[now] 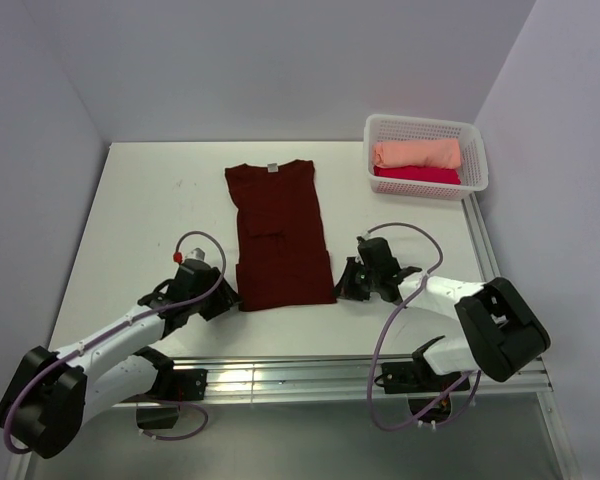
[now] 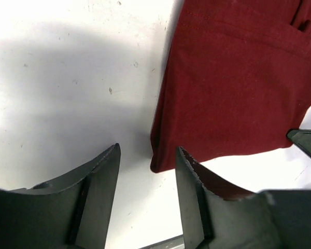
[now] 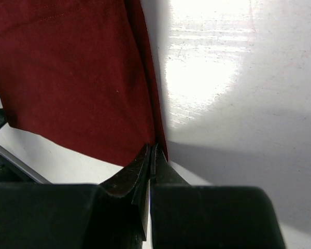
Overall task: Roll the t-shirts
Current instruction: Roll the tshirt
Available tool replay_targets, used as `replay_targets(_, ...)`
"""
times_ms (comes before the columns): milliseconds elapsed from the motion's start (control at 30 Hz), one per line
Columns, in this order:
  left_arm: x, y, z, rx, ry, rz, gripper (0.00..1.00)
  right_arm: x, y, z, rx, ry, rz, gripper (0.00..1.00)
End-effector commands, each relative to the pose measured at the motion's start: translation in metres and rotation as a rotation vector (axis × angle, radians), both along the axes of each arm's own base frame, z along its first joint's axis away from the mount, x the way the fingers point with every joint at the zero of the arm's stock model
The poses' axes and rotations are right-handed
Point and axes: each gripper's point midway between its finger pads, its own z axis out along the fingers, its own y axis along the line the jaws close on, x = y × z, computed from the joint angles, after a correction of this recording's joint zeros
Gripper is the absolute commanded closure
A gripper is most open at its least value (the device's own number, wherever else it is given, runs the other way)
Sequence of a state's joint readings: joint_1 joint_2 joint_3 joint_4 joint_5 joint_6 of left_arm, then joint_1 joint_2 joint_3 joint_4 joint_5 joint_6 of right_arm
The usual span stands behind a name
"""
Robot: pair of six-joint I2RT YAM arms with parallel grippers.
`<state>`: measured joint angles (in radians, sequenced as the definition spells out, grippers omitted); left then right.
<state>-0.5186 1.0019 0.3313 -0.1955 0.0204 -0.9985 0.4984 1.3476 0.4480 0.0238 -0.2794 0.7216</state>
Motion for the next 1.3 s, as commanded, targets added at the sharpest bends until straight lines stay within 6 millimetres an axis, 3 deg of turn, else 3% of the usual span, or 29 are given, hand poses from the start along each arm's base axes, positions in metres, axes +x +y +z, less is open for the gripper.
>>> replay_targets(0, -0.015, 0.014, -0.016, 0.069, 0.062, 0.006, 0.46, -0.016, -0.01, -0.01, -0.047, 0.043, -0.005, 0.98)
replay_targets(133, -0.016, 0.014, -0.018, 0.066, 0.062, 0.01, 0.44, -0.016, -0.009, -0.006, -0.03, 0.034, -0.001, 0.86)
replay_targets(300, -0.019, 0.012, -0.017, 0.043, 0.061, 0.006, 0.4, -0.018, -0.011, -0.002, -0.025, 0.025, -0.013, 0.78)
replay_targets(433, -0.019, 0.013, -0.017, 0.038, 0.057, 0.013, 0.35, -0.017, -0.01, 0.004, -0.006, 0.001, -0.02, 0.51)
replay_targets(533, -0.019, 0.009, -0.014, 0.009, 0.044, 0.011, 0.32, -0.019, -0.009, 0.005, 0.017, -0.004, -0.027, 0.43)
replay_targets(800, -0.025, 0.003, -0.023, -0.055, 0.058, 0.015, 0.31, -0.028, 0.0, 0.002, 0.081, 0.032, -0.015, 0.41)
replay_targets(1033, -0.03, -0.004, -0.036, -0.101, 0.092, 0.033, 0.33, -0.035, 0.006, -0.012, 0.078, 0.084, -0.031, 0.42)
replay_targets(1267, -0.033, 0.004, -0.049, -0.063, 0.122, 0.078, 0.42, -0.034, 0.004, -0.017, 0.075, 0.096, -0.063, 0.59)
